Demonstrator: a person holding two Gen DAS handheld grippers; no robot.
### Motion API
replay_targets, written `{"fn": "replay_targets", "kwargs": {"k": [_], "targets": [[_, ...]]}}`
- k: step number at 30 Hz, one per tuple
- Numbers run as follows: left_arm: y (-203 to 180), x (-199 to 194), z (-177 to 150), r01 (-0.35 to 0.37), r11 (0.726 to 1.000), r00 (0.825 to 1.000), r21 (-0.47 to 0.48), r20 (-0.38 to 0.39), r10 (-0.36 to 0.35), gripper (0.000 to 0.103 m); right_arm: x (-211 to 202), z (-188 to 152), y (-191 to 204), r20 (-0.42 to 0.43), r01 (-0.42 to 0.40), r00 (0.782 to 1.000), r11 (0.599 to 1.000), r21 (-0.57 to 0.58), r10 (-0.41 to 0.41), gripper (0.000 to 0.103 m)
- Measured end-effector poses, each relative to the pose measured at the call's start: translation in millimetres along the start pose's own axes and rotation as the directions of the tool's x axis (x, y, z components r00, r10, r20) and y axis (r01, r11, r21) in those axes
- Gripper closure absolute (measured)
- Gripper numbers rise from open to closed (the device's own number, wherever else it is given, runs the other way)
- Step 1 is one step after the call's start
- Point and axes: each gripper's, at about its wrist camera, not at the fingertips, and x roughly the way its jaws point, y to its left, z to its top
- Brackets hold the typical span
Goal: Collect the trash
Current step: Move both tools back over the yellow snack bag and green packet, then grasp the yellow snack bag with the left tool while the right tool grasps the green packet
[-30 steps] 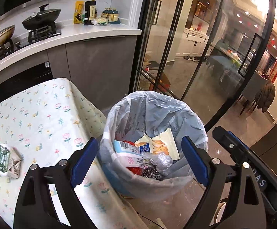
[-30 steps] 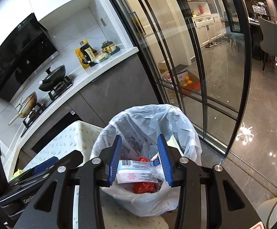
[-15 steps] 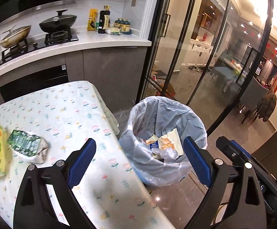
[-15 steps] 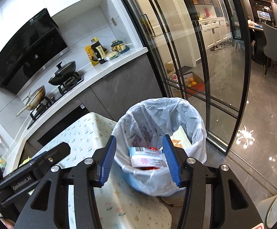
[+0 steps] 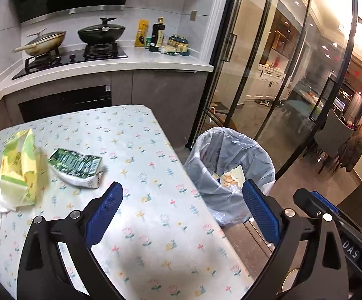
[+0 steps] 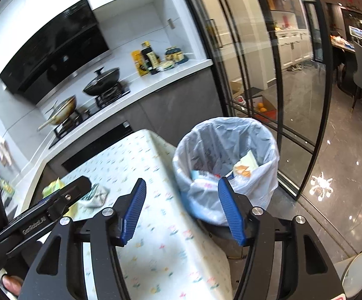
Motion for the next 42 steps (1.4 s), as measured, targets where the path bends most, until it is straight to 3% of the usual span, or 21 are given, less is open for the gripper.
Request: {"fn": "replay_targets", "kwargs": {"k": [13, 23, 31, 42], "targets": [[75, -48, -35, -0.105, 0.990, 0.994, -0.093, 0.004, 0.106, 0.011, 1, -45, 89, -0.093, -0.118, 0.990, 0.985, -0.130, 0.106, 0.039], [164, -63, -51, -0.220, 0.953, 0.975, -0.207, -0.020, 0.221, 0.011, 36, -73, 148, -0.177, -0.177, 0.974, 0.966, -0.186, 0.144, 0.039], [217, -58, -47, -0.304, 0.929, 0.952, -0.212, -0.030, 0.305, 0.008, 86, -77, 178, -0.227, -0.196, 0.961, 0.967, -0.165, 0.156, 0.039], [267, -8, -23, -0.366, 0.911, 0.931, -0.192, -0.071, 0.359, 0.008, 157, -55, 207, -0.241, -0.177, 0.961, 0.973, -0.150, 0.138, 0.039]]}}
